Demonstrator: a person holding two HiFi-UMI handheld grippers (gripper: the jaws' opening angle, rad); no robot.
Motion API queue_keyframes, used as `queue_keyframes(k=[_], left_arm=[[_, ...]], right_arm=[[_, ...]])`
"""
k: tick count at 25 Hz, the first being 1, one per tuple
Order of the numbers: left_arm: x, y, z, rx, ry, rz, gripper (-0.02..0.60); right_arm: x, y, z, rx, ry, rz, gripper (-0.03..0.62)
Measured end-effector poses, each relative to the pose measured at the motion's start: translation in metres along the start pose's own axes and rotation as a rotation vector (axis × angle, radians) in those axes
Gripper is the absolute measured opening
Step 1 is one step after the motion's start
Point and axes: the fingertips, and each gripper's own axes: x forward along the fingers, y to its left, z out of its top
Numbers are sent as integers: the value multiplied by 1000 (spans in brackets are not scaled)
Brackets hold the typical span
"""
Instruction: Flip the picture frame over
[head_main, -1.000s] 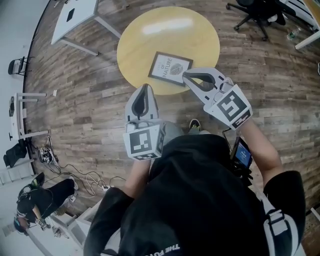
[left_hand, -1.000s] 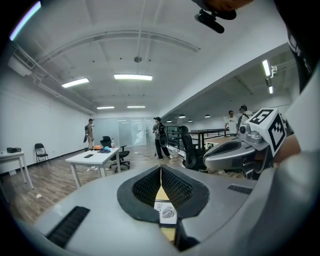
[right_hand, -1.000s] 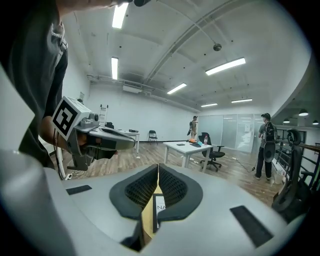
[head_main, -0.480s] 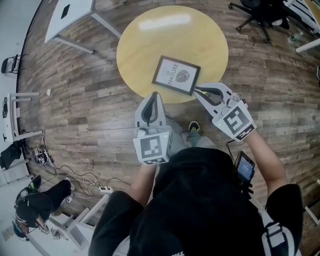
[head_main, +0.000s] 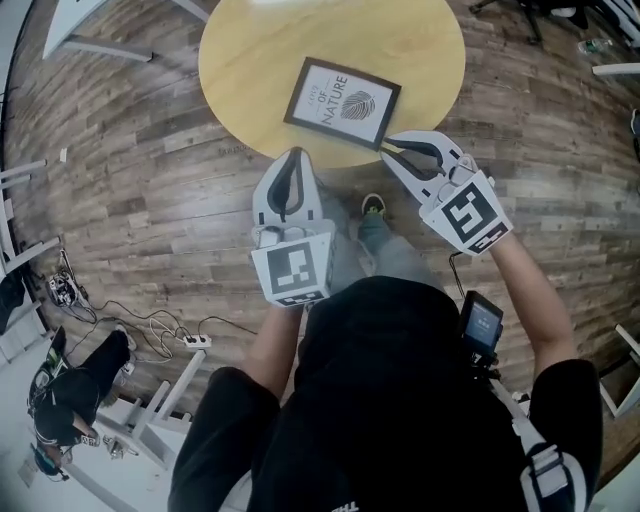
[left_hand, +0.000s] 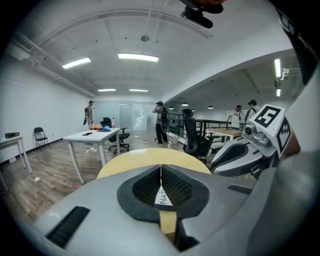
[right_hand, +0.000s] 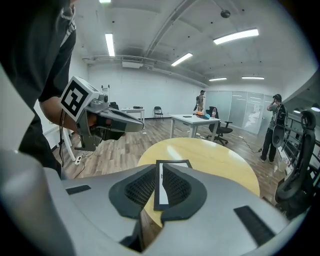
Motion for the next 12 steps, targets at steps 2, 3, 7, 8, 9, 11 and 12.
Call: queue_keyframes(k=[2,3,7,8,9,11,12], left_arm=[[4,0,-11,-11,18,-3,24],[5,0,-17,-16,26,-5,25],[10,-3,-39,-23,51,-20,23],[13,-3,-42,-22,54,-23,23],[14,-3,-47,-24,58,-26,24],[17,-3,-58,-39,72,-28,23],[19,-2,-63,-44,77,-29,24]], right_arm=[[6,1,-9,5,9,1,25],[8,2,-14,6,14,3,25],[22,10,-39,14,42,15,37],[27,12,-45,15,53,23,61],[32,15,-51,13,64,34,97],[39,20,-59,-1,79,59,136],[44,22,-62,-13,81,70,148]])
